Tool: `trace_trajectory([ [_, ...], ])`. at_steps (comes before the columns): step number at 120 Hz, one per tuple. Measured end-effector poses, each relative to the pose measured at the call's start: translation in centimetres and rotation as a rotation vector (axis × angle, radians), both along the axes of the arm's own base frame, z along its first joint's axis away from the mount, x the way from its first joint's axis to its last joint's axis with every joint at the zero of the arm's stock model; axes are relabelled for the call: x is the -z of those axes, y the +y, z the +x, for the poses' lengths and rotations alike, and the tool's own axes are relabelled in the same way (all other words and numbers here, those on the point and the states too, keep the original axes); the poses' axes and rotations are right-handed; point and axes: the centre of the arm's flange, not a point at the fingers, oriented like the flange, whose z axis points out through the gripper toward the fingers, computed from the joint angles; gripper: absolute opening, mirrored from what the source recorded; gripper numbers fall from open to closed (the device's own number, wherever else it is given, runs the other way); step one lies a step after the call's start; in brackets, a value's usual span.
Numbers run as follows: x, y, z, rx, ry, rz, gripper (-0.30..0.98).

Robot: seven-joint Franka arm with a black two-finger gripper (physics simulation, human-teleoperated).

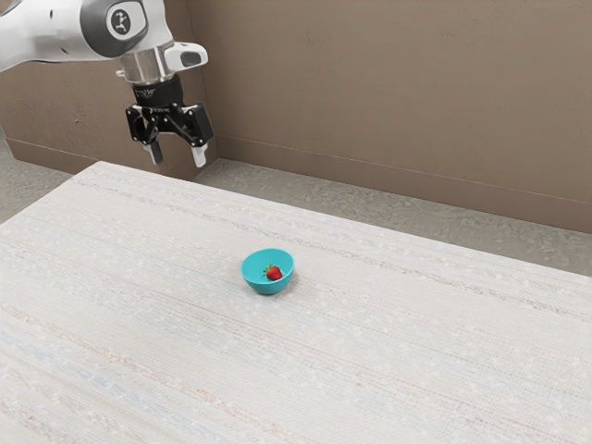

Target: Take strawberry from the bowl

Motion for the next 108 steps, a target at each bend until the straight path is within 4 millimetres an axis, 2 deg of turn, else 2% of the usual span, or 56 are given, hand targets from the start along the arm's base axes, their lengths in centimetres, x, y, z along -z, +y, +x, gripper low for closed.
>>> trace_trajectory([
  [9, 0.3, 0.0, 0.2, -0.002, 0.008, -0.002, 0.69],
  [20, 1.7, -1.2, 3.5, 0.014, 0.005, -0.019, 0.69],
  [33, 3.7, -4.7, 6.6, 0.018, 0.008, -0.018, 0.69],
  [44, 5.6, -7.2, 8.0, -0.060, 0.013, -0.009, 0.69],
  [55, 9.0, -8.7, 8.0, -0.195, 0.050, 0.005, 0.69],
  [67, 11.4, -11.0, 8.1, -0.351, 0.066, -0.017, 0.68],
  [77, 12.5, -11.4, 8.3, -0.500, 0.050, -0.005, 0.68],
  [84, 14.1, -11.3, 8.4, -0.593, 0.063, -0.006, 0.67],
  [96, 16.8, -12.3, 8.9, -0.697, 0.076, -0.013, 0.56],
  [108, 17.9, -12.4, 9.3, -0.781, 0.068, -0.013, 0.46],
])
